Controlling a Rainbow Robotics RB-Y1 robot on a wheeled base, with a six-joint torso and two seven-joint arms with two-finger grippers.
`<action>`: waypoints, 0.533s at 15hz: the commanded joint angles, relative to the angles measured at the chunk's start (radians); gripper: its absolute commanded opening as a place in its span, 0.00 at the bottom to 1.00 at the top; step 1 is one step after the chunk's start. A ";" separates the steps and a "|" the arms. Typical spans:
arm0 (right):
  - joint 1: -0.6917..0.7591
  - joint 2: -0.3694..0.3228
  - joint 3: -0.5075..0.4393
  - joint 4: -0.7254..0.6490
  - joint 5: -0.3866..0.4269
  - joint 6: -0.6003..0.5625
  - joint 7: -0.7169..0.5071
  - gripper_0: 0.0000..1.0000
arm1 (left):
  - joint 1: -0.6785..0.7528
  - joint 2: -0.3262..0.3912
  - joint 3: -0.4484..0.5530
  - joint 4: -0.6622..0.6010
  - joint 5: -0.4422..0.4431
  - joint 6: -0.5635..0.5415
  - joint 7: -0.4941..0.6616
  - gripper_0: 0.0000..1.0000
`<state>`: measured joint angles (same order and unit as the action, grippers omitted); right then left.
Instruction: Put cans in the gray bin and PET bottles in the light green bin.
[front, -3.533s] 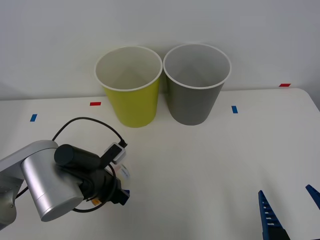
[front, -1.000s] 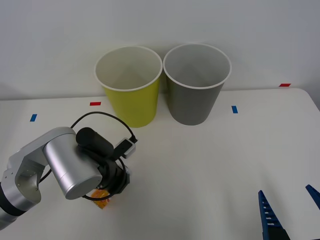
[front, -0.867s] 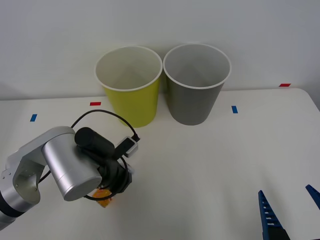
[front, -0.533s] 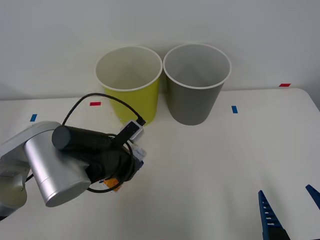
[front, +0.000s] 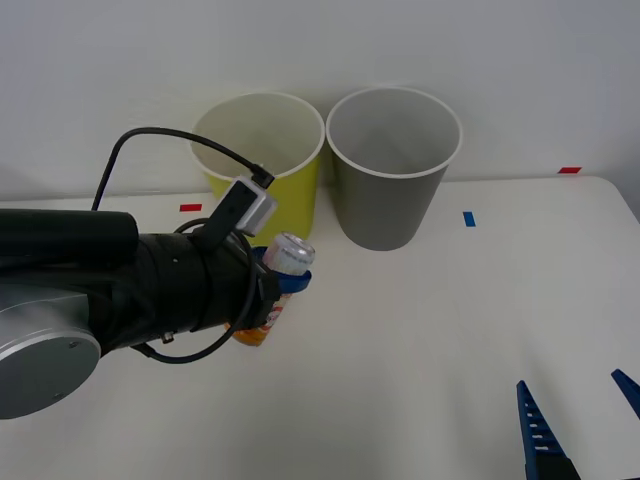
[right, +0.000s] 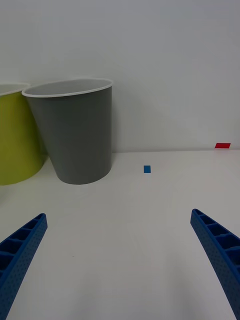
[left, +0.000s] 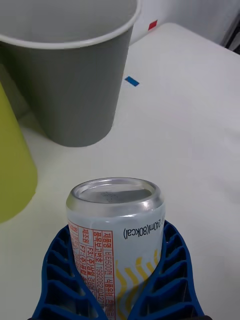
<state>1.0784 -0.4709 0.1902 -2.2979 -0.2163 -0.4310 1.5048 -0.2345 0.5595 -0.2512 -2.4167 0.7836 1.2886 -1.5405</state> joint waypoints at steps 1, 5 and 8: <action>0.000 0.000 0.000 0.000 0.000 0.000 0.000 1.00 | 0.000 -0.003 0.059 -0.035 0.037 0.003 -0.041 0.00; 0.000 0.000 0.000 0.000 0.000 0.000 0.000 1.00 | -0.002 -0.024 0.198 -0.065 0.164 0.001 -0.062 0.00; 0.000 0.000 0.000 0.000 0.000 0.000 0.000 1.00 | -0.002 -0.029 0.328 -0.119 0.240 0.001 -0.076 0.00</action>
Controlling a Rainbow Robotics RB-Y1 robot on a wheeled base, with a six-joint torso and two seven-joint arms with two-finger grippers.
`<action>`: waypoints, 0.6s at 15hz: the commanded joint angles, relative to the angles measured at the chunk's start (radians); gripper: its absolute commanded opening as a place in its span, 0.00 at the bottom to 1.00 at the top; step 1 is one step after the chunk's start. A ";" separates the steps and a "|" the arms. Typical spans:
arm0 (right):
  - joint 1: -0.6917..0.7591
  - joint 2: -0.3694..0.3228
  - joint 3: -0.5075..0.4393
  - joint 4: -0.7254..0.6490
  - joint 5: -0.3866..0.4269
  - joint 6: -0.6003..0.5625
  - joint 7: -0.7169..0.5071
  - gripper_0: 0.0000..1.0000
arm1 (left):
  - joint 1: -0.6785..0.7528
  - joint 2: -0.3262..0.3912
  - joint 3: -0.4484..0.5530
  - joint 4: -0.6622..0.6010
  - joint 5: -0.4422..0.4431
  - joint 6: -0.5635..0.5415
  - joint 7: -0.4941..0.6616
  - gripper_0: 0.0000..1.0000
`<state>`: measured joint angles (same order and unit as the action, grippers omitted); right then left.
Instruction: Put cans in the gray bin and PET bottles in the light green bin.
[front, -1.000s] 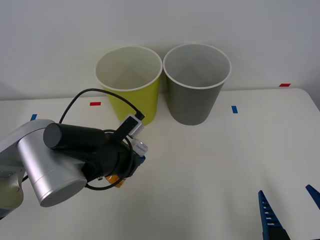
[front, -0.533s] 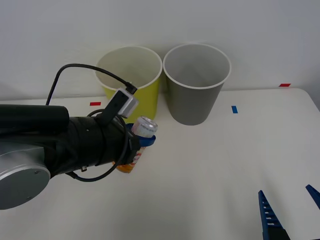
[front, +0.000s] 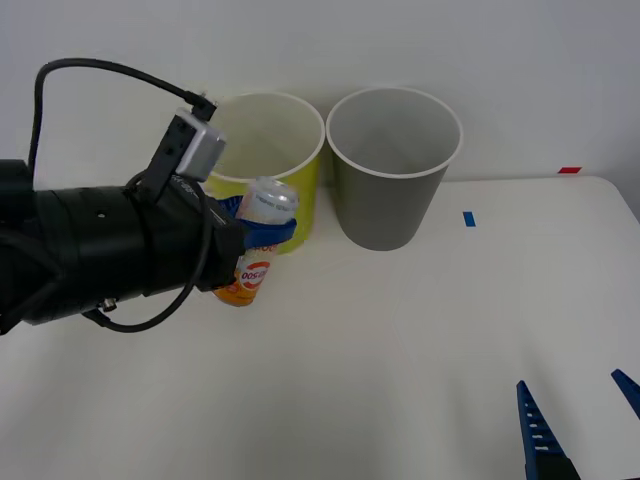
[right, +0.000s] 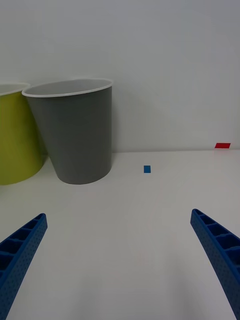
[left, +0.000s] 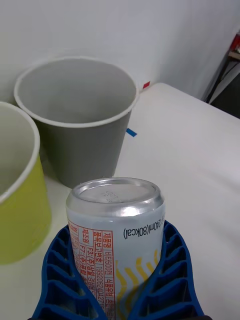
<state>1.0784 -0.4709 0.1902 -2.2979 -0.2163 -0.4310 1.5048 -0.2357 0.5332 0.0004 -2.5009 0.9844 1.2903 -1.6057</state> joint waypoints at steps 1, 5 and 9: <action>0.000 0.000 0.000 0.000 0.000 0.000 0.000 1.00 | -0.002 -0.004 0.112 -0.052 0.046 0.000 -0.014 0.00; 0.000 0.000 0.000 0.000 0.000 0.000 0.000 1.00 | -0.025 -0.013 0.224 -0.073 0.082 0.000 -0.005 0.01; 0.000 0.000 0.000 0.000 0.000 0.000 0.000 1.00 | -0.088 -0.025 0.290 -0.073 0.148 0.000 0.001 0.01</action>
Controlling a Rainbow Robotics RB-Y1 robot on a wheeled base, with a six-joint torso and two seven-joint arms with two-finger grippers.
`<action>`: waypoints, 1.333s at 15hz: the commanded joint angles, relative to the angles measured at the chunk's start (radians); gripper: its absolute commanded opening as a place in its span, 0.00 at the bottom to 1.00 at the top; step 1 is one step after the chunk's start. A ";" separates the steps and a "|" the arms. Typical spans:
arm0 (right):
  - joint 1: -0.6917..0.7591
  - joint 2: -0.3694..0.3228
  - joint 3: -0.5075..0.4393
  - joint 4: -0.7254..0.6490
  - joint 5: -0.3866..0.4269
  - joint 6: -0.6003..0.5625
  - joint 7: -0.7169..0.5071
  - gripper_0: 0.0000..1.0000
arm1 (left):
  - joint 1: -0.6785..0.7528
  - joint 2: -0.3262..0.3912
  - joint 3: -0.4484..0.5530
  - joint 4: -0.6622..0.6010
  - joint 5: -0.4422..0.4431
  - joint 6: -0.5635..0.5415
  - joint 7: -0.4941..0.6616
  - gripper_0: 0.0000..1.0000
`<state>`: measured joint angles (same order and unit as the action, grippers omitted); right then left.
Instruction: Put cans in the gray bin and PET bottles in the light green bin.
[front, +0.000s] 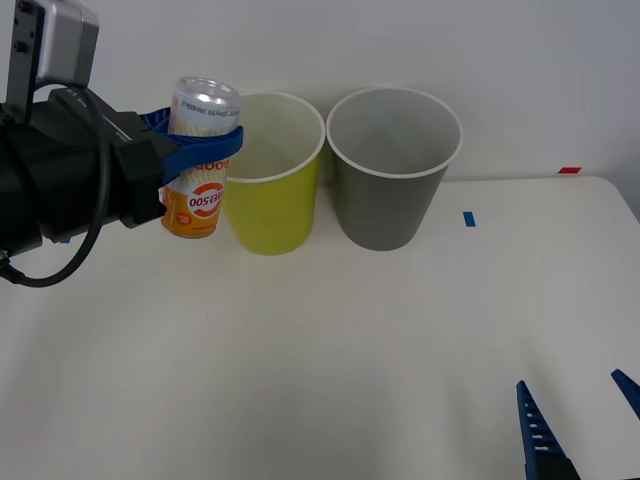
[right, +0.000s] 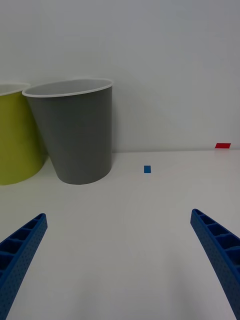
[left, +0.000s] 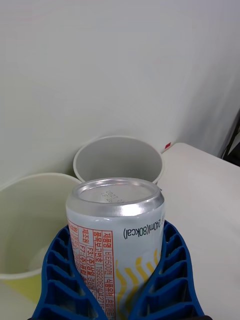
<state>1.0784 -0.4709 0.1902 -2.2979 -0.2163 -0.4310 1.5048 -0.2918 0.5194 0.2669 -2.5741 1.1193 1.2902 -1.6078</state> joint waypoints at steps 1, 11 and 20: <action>0.000 0.000 0.000 0.000 0.000 0.000 0.000 1.00 | -0.041 -0.033 0.034 -0.001 0.014 -0.002 0.003 0.00; 0.000 0.000 0.000 0.000 0.000 0.000 0.000 1.00 | -0.340 -0.087 0.012 0.196 0.017 -0.037 0.011 0.00; 0.000 0.000 0.000 0.000 0.000 0.000 0.000 1.00 | -0.420 -0.096 -0.250 0.376 -0.159 -0.322 0.040 0.00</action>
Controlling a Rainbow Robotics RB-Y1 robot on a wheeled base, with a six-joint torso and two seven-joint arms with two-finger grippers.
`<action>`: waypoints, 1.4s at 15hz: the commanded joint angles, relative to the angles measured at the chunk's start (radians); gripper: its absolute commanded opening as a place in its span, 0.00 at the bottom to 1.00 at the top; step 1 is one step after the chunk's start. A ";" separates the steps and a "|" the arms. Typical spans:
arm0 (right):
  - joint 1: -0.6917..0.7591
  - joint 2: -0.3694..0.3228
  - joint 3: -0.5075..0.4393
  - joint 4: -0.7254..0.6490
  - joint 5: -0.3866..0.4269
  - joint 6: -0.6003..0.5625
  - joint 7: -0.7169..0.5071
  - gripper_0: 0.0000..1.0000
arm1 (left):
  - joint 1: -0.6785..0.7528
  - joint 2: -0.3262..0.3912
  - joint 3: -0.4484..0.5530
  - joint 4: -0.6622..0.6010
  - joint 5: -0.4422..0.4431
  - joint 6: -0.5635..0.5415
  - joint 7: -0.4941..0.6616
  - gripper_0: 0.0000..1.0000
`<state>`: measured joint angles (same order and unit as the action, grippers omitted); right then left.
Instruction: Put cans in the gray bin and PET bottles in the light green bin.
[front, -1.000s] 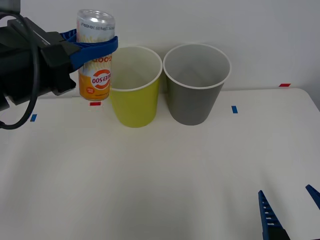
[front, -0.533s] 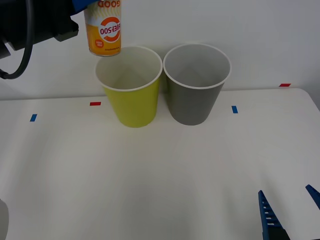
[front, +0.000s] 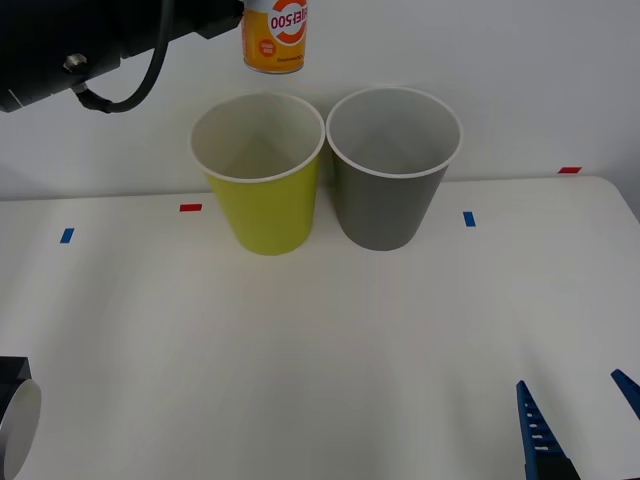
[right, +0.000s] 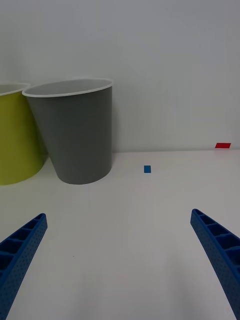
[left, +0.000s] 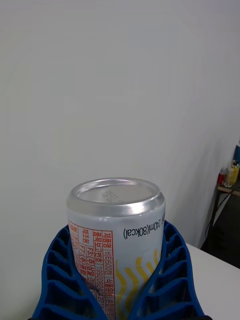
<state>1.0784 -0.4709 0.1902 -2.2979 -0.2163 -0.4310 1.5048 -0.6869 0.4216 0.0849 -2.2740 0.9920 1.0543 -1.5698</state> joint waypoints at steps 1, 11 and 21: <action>0.000 0.000 0.000 0.000 0.000 0.000 0.000 1.00 | -0.040 0.002 -0.100 0.113 -0.043 -0.123 0.002 0.00; 0.000 0.000 0.000 0.000 0.000 0.000 0.000 1.00 | -0.184 -0.007 -0.379 0.478 -0.121 -0.458 0.002 0.00; 0.000 0.000 0.000 0.000 0.000 0.000 0.000 1.00 | -0.210 -0.038 -0.542 0.714 -0.154 -0.774 -0.033 0.00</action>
<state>1.0784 -0.4709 0.1902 -2.2979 -0.2163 -0.4310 1.5048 -0.8967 0.3869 -0.4280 -1.5933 0.8444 0.3286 -1.5970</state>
